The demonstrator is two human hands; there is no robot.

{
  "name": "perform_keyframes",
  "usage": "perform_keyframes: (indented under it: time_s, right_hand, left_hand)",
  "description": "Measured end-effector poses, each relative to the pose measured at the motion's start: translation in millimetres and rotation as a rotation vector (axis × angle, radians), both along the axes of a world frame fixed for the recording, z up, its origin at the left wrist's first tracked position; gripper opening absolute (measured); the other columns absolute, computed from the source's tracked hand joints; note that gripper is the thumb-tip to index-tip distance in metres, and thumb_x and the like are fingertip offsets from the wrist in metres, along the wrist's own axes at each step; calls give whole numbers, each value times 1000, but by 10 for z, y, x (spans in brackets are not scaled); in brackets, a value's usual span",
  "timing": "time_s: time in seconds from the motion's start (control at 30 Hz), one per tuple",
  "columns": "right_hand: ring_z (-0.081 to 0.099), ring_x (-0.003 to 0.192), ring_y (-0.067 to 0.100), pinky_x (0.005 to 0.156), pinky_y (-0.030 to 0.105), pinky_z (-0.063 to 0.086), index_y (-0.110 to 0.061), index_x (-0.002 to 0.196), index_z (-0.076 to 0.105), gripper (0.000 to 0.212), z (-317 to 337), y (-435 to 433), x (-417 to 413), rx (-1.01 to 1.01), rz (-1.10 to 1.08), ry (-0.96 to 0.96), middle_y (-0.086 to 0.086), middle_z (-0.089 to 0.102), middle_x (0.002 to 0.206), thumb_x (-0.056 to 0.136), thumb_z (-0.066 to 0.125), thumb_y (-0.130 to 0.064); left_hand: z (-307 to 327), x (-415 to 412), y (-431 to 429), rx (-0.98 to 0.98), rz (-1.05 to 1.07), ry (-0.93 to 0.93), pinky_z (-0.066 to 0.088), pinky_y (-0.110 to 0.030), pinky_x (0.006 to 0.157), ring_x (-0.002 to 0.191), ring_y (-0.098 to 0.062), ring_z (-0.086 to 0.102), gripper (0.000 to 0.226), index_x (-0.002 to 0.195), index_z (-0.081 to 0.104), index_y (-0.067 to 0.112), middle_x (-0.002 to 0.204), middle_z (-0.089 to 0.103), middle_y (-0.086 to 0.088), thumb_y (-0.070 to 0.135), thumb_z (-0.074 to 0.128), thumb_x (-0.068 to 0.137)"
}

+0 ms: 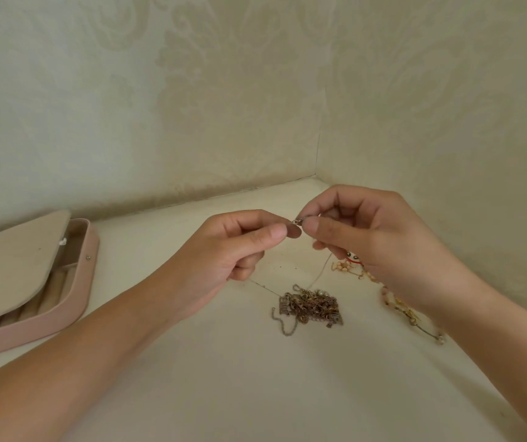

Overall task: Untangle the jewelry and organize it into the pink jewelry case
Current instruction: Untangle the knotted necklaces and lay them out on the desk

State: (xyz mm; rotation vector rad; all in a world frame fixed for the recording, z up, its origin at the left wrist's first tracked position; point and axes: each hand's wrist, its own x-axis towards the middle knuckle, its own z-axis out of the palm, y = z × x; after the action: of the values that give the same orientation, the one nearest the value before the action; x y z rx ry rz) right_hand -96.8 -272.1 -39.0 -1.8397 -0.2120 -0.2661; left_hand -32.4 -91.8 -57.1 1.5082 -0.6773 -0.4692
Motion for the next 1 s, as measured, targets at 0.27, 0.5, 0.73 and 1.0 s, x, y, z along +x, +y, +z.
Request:
perform_keyframes:
  time_s: [0.27, 0.5, 0.73, 1.0]
  right_hand:
    - [21, 47, 11, 46, 24, 26, -24, 80, 74, 7, 21, 23, -28, -66, -59, -108, -8, 21, 50, 84, 69, -20]
    - [29, 43, 8, 45, 10, 26, -33, 81, 78, 11, 34, 54, -55, -67, -48, -223, -8, 40, 50, 72, 72, -29]
    - [33, 46, 7, 50, 8, 27, -30, 85, 77, 14, -18, 64, -78, -194, -98, -353, -10, 35, 50, 72, 74, -30]
    - [37, 50, 1, 50, 8, 26, -28, 85, 78, 9, -93, 59, -25, -535, -205, -553, -18, 40, 52, 81, 70, -29]
  left_hand:
    - [29, -38, 0, -90, 28, -24, 35, -14, 49, 45, -5, 26, 16, 78, 78, 19, 60, 61, 12, 21, 62, 78]
    - [82, -70, 9, -47, 141, -92, 29, -8, 47, 47, -8, 19, 17, 83, 78, 24, 42, 44, 18, 29, 66, 73]
    - [91, -87, 6, -43, 166, -110, 23, -15, 48, 48, -9, 20, 11, 71, 77, 27, 44, 36, 13, 34, 68, 71]
    - [73, -104, -18, 8, 194, -154, 33, -3, 50, 43, 4, 47, 23, 84, 73, 5, 46, 50, 18, 24, 65, 75]
